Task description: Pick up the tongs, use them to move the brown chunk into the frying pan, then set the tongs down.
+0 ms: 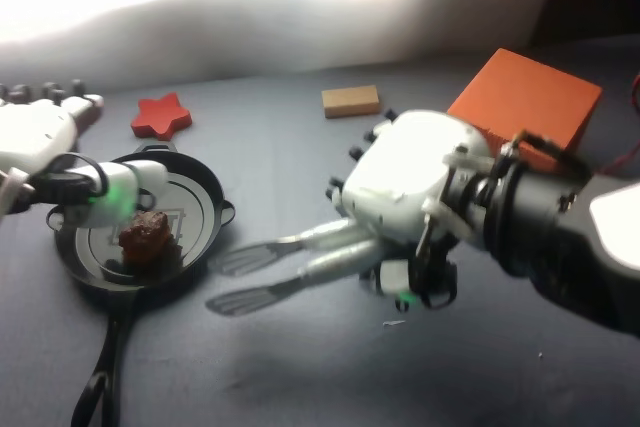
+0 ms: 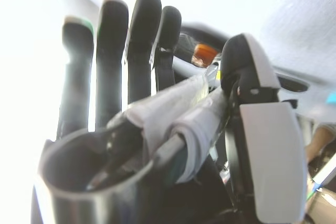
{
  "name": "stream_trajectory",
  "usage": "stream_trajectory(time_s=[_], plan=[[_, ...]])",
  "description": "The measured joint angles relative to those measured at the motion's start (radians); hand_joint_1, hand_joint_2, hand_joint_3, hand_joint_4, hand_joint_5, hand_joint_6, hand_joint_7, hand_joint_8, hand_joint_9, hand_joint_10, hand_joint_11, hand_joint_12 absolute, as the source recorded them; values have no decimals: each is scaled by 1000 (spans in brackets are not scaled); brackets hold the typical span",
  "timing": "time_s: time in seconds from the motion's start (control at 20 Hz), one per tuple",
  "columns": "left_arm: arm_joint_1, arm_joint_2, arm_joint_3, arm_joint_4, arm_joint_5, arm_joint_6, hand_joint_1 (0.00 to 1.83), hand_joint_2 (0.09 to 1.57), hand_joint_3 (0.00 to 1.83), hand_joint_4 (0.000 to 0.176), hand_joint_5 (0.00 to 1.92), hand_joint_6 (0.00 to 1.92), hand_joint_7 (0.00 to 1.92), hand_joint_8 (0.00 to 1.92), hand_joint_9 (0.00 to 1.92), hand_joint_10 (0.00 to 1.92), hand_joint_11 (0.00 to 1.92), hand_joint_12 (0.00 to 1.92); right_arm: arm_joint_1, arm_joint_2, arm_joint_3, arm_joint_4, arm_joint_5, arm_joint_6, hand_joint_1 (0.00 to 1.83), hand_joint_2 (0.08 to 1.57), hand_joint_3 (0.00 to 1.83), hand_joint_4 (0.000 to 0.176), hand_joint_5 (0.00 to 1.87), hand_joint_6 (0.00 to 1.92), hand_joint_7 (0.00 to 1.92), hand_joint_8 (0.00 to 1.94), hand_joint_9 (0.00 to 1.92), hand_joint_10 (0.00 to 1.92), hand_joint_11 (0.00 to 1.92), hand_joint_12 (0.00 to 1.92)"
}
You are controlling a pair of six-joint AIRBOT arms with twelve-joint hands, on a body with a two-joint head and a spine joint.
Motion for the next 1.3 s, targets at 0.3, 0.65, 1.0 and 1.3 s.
stream_trajectory(time_s=[0.3,0.65,1.0,1.3], plan=[[-5,-28,-26,-9,-5,1,34,1278,0,0,104,2,137,4,136,4,0,519,-93,-27,0,-228,-31,130,567,1360,0,0,574,879,720,996,605,1427,411,1921],[-5,-28,-31,-10,-13,1,25,1272,0,0,119,7,164,4,159,7,0,593,-141,-38,0,-247,-40,143,287,1240,0,0,190,521,408,186,234,556,3,1436],[-10,-28,-35,-14,-14,1,34,1273,0,0,106,4,159,1,153,2,0,506,-165,-12,-30,-247,-42,140,274,1003,0,0,0,4,5,3,0,3,0,8],[-14,-28,-35,-22,-16,1,9,1282,1,0,97,1,142,1,140,0,0,502,-157,38,-73,-242,-55,137,245,992,0,0,0,0,10,4,0,0,0,0]])
